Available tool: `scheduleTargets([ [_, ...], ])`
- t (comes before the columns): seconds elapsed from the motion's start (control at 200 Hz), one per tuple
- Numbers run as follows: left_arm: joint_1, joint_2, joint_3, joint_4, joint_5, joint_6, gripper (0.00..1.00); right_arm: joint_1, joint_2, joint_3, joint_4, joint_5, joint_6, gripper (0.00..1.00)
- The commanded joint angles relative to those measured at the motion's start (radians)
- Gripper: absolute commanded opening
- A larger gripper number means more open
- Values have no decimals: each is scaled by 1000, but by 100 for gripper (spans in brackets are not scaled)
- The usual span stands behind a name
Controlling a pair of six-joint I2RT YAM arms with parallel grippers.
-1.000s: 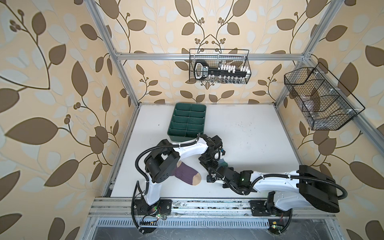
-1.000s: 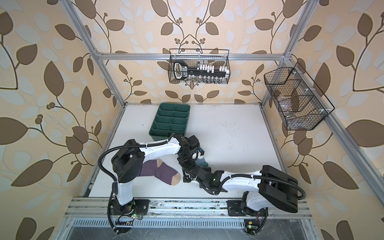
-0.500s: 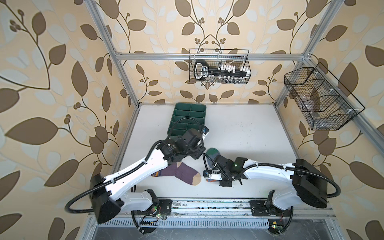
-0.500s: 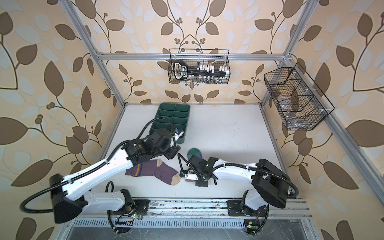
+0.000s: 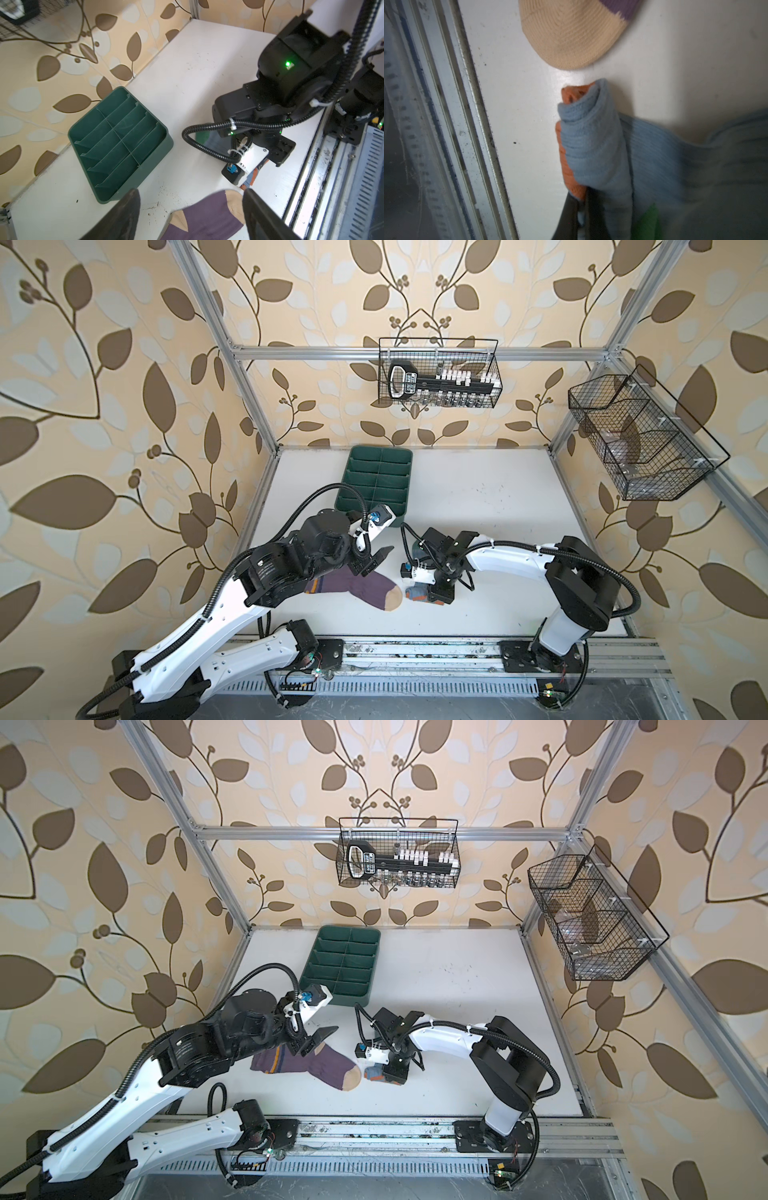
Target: Roll the socks
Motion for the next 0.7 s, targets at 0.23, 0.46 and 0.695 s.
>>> scheduleTargets([
  [0.23,-382,293,-210,160,-266,144,74,-117,165,23,-28,-31,-62,0],
  [0.46,-426,497,-293,377,-372,191,70,-166,184,29,-81,-94,-107,0],
  [0.695,-410,708,-302,548,-443,223,67,-178,182,18,-81,-115,-122,0],
])
